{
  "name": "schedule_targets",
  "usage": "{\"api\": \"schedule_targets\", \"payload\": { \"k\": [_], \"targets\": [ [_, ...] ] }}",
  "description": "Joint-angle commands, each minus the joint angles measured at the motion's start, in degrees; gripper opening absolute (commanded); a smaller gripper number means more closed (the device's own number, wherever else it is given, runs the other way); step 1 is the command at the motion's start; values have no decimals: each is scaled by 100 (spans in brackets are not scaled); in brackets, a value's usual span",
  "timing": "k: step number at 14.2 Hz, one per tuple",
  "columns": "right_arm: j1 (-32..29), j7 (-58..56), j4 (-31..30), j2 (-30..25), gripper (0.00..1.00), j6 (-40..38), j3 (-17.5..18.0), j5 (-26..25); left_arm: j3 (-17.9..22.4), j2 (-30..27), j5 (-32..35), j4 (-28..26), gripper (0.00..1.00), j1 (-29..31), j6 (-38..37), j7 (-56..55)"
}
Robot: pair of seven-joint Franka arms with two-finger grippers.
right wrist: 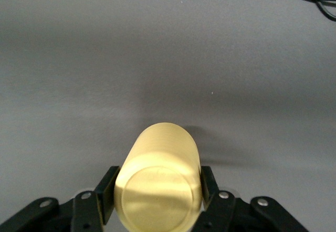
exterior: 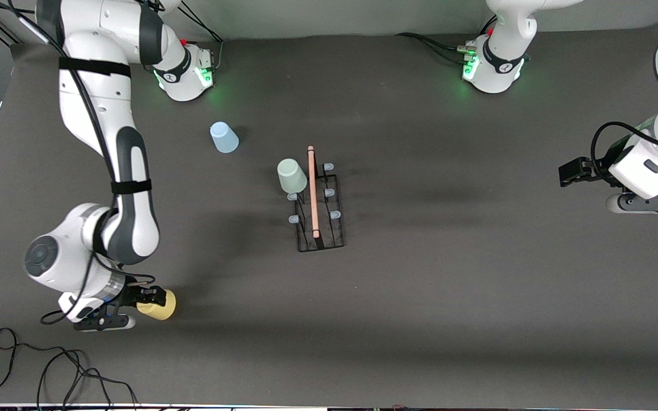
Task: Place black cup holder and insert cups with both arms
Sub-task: 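Grasp the yellow cup with the right gripper and lift it, then carry the yellow cup to the rack and set it on a peg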
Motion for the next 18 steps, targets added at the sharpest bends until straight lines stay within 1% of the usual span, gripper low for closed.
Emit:
{"api": "schedule_targets", "payload": {
  "k": [1, 3, 4, 6, 9, 12, 14, 15, 18],
  "targets": [
    [167, 675, -57, -971, 1, -997, -204, -699, -12, -51, 65, 7, 100, 19, -28, 82],
    [334, 1404, -39, -1621, 1, -1656, -204, -1587, -12, -42, 65, 7, 100, 19, -28, 82],
    [439, 1729, -39, -1911, 1, -2059, -195, -1887, -12, -42, 65, 7, 100, 19, -28, 82],
    [633, 2511, -48, -2360, 1, -2729, -195, -2222, -12, -51, 65, 7, 100, 19, -28, 82],
    [1141, 4170, -66, -2643, 1, -3398, -195, -2285, -12, -51, 65, 7, 100, 19, -28, 82],
    [1835, 6287, -66, -2661, 1, -3443, -169, -2207, -12, -51, 65, 7, 100, 19, -28, 82],
    [2327, 7834, -75, -2565, 1, -3242, -151, -2110, -12, -51, 65, 7, 100, 19, -28, 74],
    [2582, 8476, -109, -2512, 1, -3024, -151, -2066, -12, -51, 65, 7, 100, 19, -19, 82],
    [3224, 9990, -215, -2275, 0, -2390, -151, -2013, -12, -42, 65, 7, 100, 19, -28, 82]
  ]
}}
